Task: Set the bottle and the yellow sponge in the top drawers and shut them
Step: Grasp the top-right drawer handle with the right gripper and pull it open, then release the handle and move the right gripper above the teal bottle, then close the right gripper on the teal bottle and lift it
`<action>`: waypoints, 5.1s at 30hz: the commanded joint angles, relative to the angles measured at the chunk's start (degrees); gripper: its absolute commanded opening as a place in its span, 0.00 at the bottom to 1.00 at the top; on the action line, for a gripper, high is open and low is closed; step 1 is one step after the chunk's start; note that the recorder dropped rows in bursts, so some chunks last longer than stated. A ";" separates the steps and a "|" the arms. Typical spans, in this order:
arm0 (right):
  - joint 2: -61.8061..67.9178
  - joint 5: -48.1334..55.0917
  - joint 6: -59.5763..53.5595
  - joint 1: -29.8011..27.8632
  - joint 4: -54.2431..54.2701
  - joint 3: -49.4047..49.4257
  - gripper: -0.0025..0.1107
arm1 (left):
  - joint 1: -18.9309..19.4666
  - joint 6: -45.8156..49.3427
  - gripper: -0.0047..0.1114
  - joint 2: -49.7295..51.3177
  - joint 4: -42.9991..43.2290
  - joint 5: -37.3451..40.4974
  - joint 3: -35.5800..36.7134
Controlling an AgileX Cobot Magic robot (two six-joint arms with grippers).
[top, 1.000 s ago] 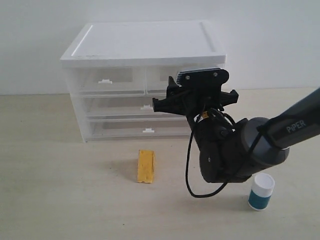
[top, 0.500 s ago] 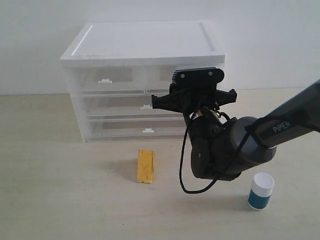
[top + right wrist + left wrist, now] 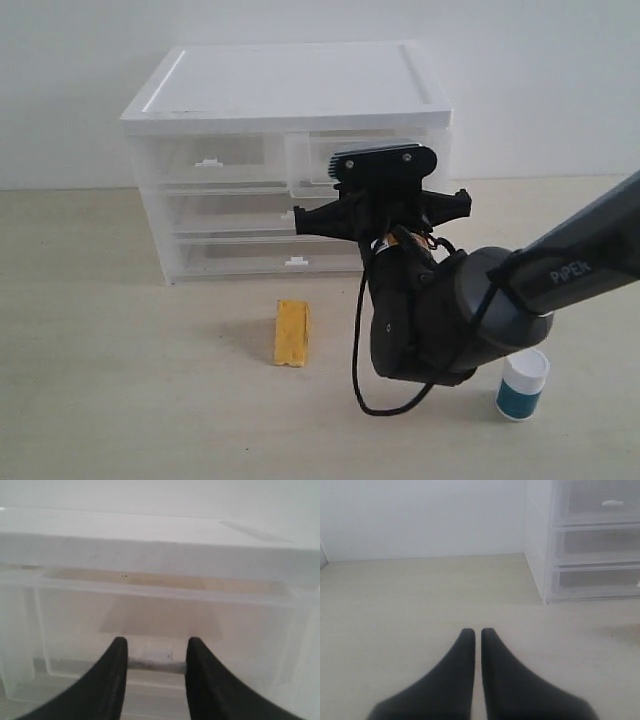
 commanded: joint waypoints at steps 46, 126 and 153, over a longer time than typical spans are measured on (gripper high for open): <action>-41.81 42.28 -73.23 13.74 55.27 23.15 0.02 | 0.14 -0.51 0.08 -0.09 -0.39 -0.01 0.20; -20.44 102.71 -7.74 -29.47 -28.33 4.45 0.62 | 0.14 -0.51 0.08 -0.09 -0.39 -0.01 0.20; -20.50 105.97 -11.00 -29.47 -28.42 4.45 0.02 | 0.14 -0.51 0.08 -0.09 -0.39 -0.11 0.20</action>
